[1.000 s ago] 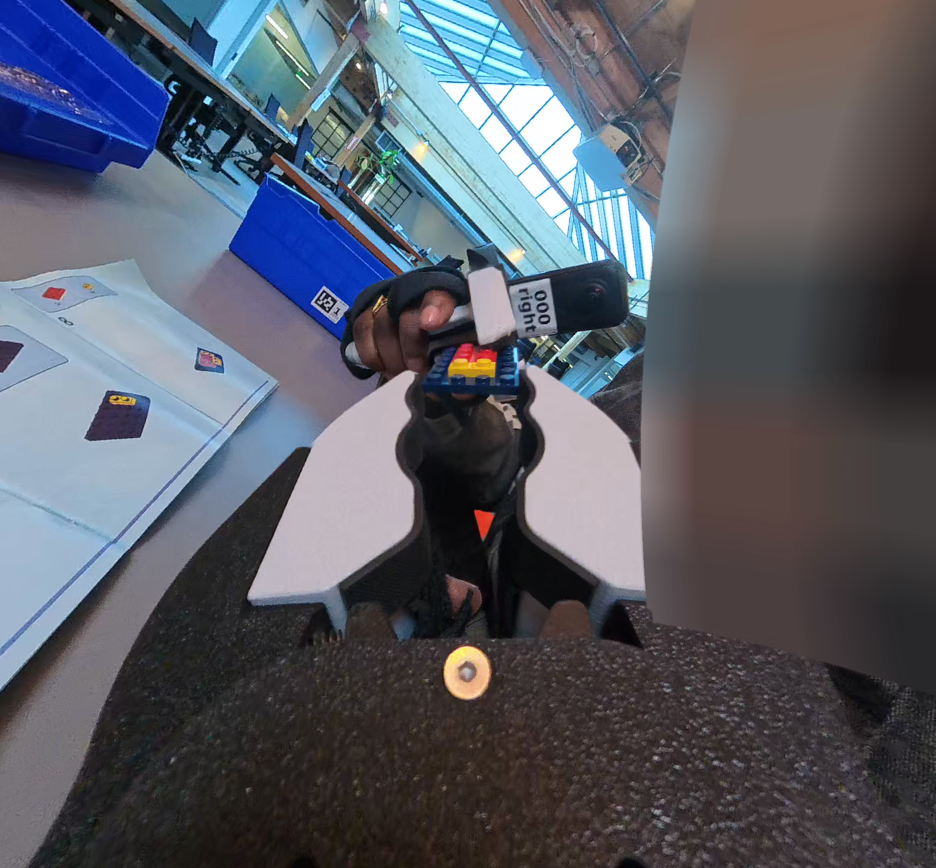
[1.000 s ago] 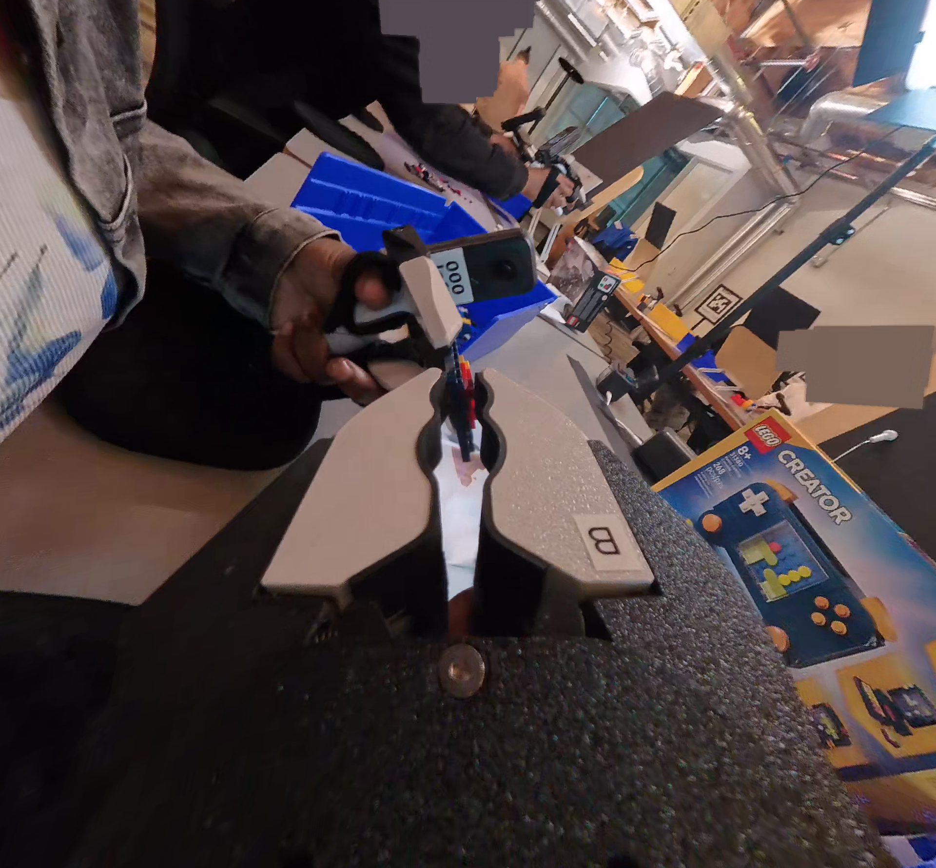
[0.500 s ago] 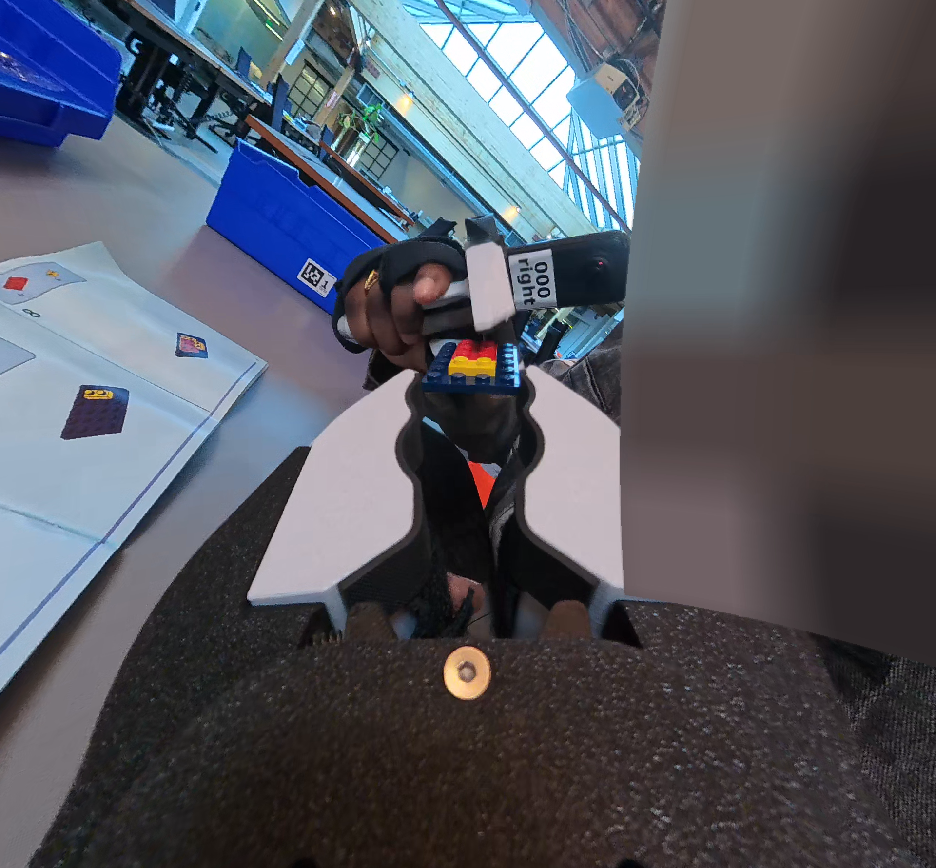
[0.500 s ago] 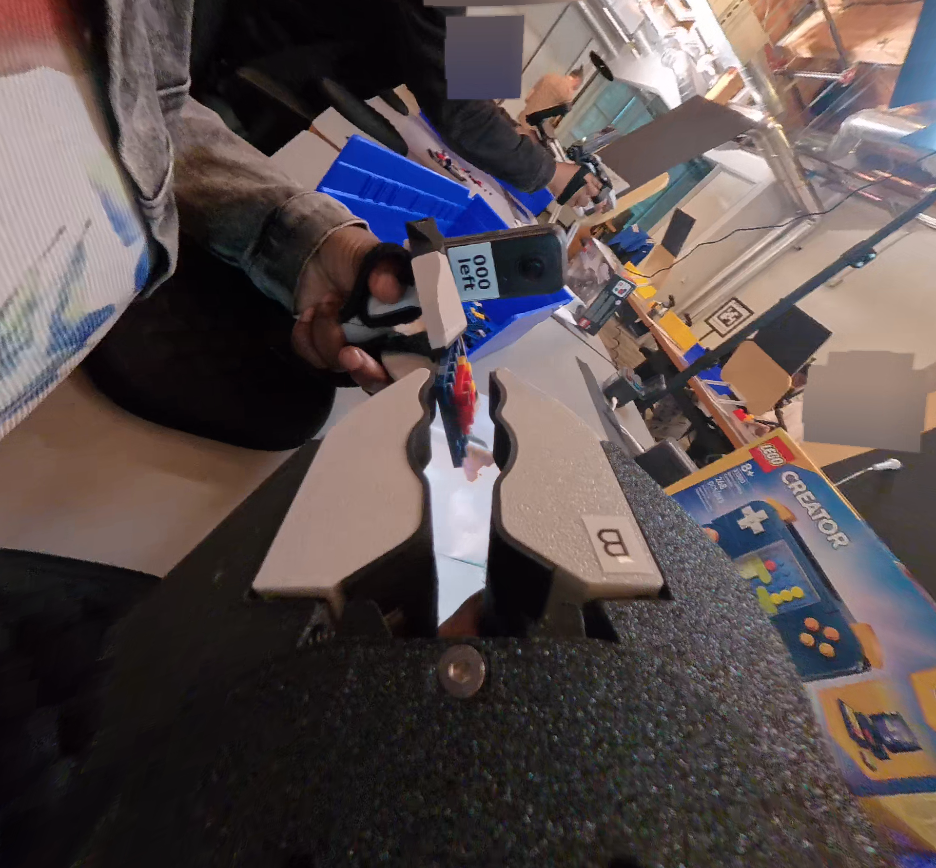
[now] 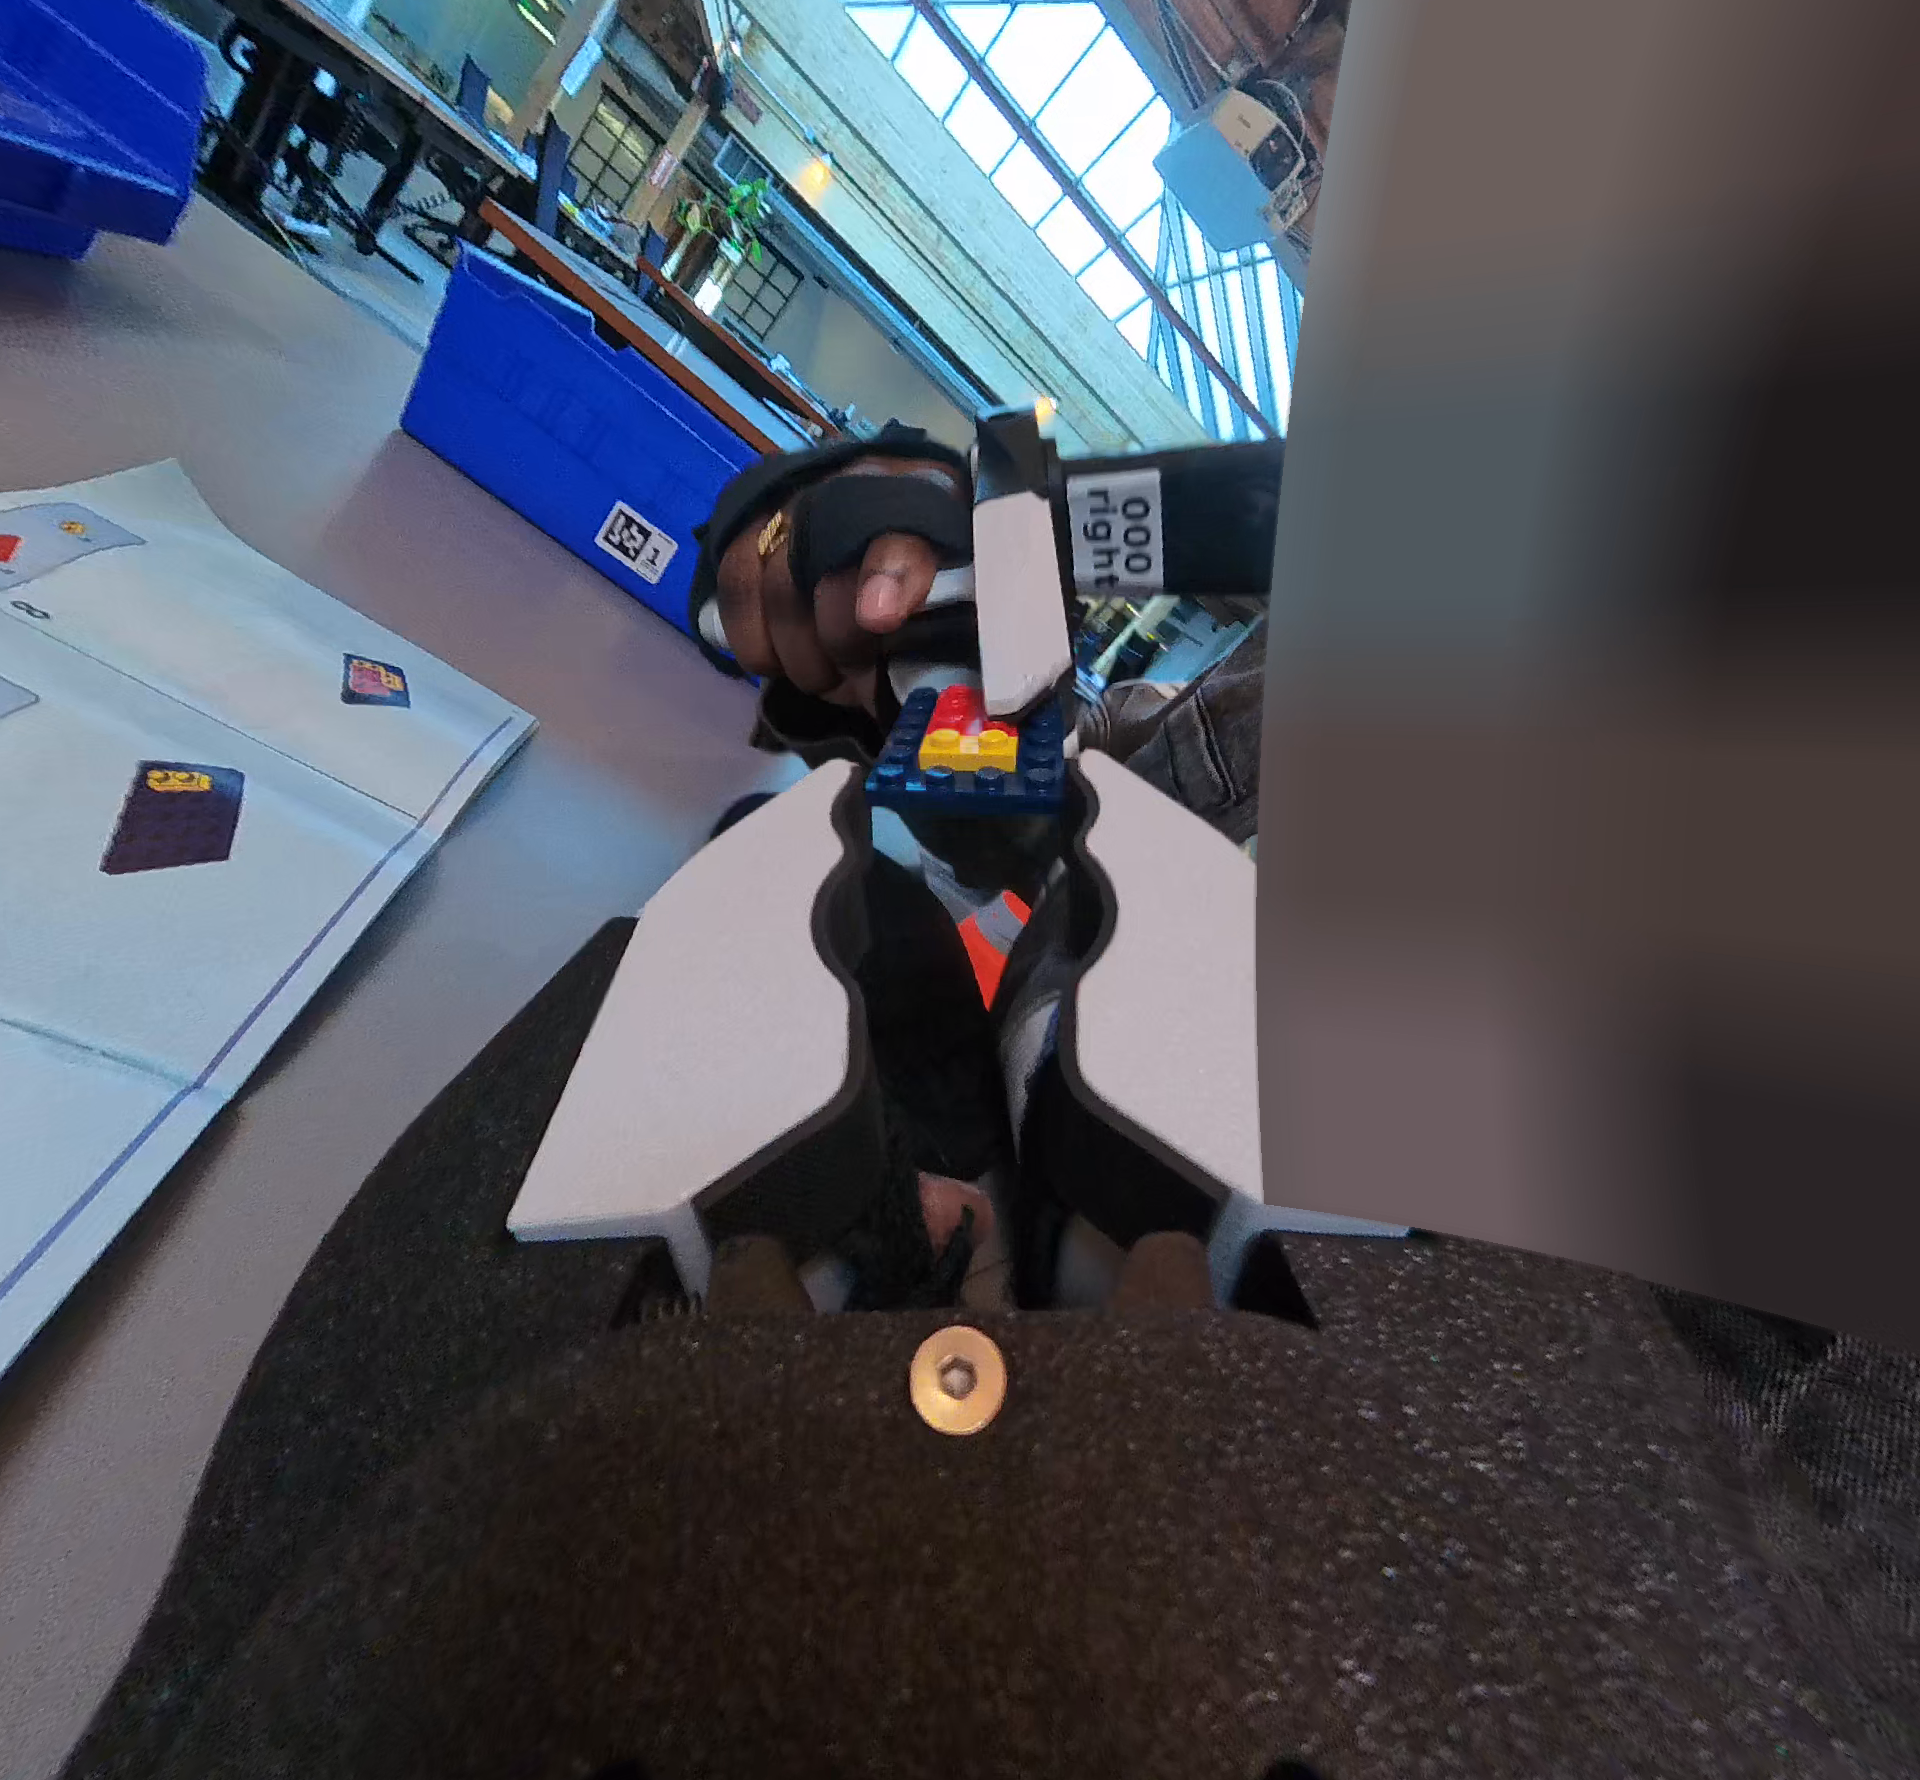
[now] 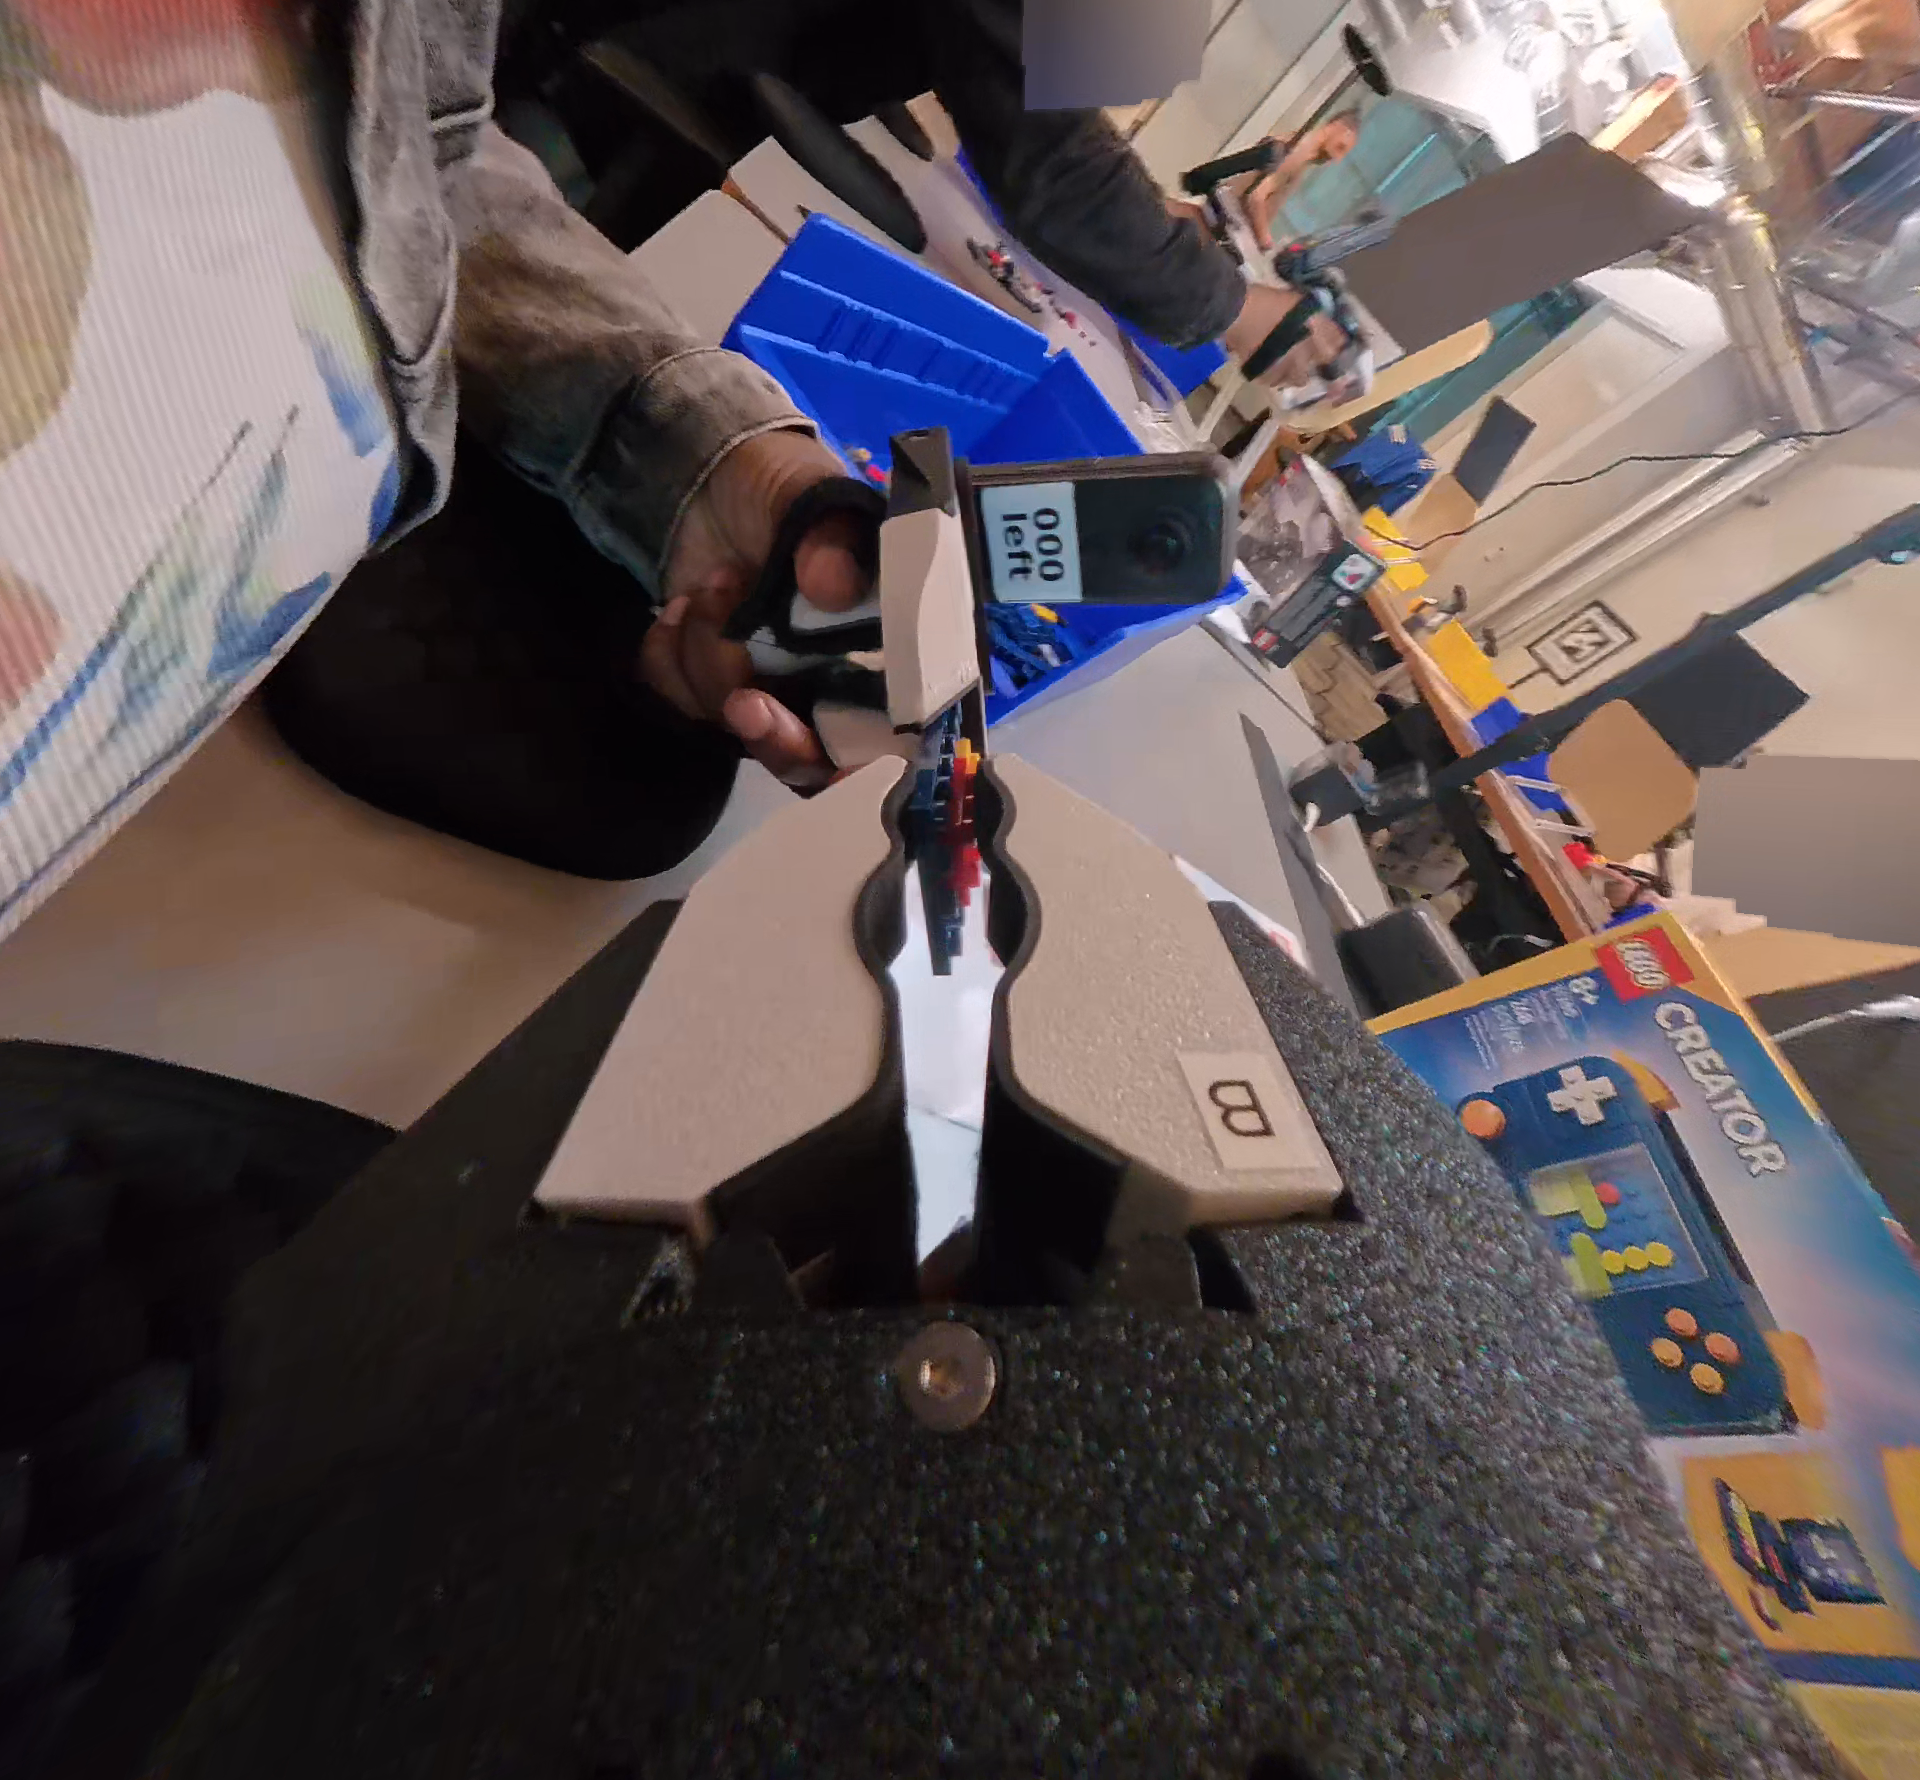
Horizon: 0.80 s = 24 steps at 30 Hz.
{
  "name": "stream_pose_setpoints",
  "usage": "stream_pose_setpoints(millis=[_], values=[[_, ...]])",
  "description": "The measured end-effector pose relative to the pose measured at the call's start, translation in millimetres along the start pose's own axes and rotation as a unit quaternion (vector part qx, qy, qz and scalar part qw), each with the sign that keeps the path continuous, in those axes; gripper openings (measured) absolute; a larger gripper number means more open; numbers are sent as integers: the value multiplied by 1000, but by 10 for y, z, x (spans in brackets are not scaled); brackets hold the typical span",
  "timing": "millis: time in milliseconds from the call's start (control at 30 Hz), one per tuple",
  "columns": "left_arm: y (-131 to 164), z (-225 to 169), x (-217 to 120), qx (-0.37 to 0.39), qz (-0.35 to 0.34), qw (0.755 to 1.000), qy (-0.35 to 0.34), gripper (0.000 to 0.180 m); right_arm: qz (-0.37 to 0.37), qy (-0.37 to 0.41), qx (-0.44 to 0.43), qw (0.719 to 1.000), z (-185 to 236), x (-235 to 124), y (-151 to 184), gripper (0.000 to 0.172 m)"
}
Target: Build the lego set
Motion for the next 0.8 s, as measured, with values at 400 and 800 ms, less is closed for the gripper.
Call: stream_pose_setpoints(millis=[400, 800], values=[[22, -43, -74, 270, 70, 953, -120, 34, -23, -34, 385, 922, 153, -35, 180, 53], [96, -43, -29, 296, 97, 943, -116, 35, -3, -42, 359, 932, 212, -23, 257, 36]])
Point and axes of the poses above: each gripper's, where its closed fingertips meet, x out along the fingers, y out of its underside, z = x × y across the jaws, the point moved 3 cm from there along -x, back along the fingers, and after that the axes turned 4 degrees about y, right-handed, at the moved point
